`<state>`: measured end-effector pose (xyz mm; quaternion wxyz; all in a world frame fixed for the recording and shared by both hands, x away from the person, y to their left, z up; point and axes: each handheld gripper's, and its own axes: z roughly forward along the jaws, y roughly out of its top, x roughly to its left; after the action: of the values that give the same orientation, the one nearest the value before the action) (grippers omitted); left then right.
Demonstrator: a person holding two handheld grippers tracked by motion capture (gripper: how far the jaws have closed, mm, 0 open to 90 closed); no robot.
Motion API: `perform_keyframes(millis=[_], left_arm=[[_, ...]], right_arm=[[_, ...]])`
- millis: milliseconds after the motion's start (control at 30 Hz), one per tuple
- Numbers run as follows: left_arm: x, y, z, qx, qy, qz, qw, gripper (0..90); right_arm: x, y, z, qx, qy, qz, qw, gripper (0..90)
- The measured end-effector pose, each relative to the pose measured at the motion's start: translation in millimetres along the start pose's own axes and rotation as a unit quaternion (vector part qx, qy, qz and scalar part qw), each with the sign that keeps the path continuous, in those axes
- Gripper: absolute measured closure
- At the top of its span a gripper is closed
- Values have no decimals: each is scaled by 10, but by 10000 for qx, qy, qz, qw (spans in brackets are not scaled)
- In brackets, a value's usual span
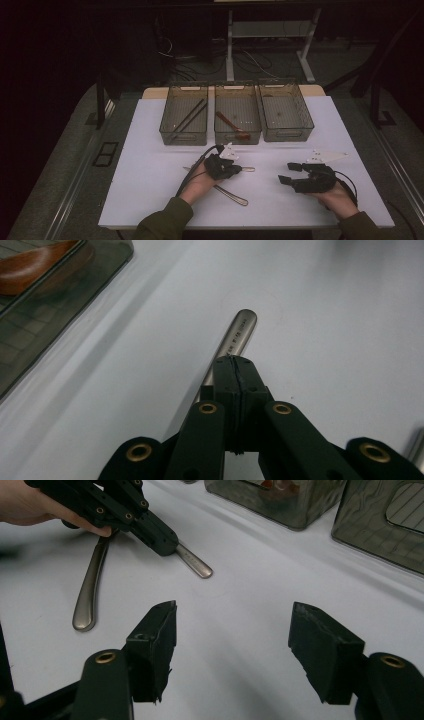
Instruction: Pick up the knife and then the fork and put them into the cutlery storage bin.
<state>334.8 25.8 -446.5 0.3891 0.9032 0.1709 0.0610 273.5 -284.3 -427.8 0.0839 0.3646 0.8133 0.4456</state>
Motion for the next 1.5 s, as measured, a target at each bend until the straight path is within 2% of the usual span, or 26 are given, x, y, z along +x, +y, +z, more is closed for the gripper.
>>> perform_keyframes(millis=[67, 167, 267, 400, 533, 767, 1000, 1067, 1267, 1333, 1500], left_arm=[[16, 4, -86, -99, 38, -100, 9999, 793], [123, -18, -249, -171, 106, -161, 9997, 738], [251, -95, -400, -306, 161, -331, 9989, 695], [374, -234, -480, -227, 96, -387, 9989, 665], [404, -303, -443, -133, -35, -292, 9995, 661], [392, -316, -317, -1, -270, -130, 9996, 723], [366, -306, -276, 80, -337, 11, 9994, 786], [361, -303, -278, 100, -380, 37, 9992, 793], [326, -264, -276, 224, -590, 296, 9976, 827], [291, -255, -252, 124, -658, 205, 9975, 842], [285, -243, -250, 118, -642, 310, 9974, 844]], right_arm=[[-2, 1, -3, -4, 4, -4, 10000, 350], [-6, 1, -9, -11, 3, 14, 10000, 350], [-7, 2, -9, -10, 6, 7, 10000, 349], [-5, 3, -1, 4, 15, -11, 10000, 349], [-5, 3, 2, 20, 24, -5, 10000, 349], [-6, 0, 8, 29, 37, 6, 10000, 350], [-10, 1, 9, 23, 41, 8, 10000, 350], [-10, 0, 11, 31, 46, 4, 10000, 351], [-12, 1, 10, 41, 46, -18, 10000, 351], [-16, 1, 8, 38, 44, -16, 10000, 352], [-16, 2, 3, 33, 46, -12, 10000, 354]])
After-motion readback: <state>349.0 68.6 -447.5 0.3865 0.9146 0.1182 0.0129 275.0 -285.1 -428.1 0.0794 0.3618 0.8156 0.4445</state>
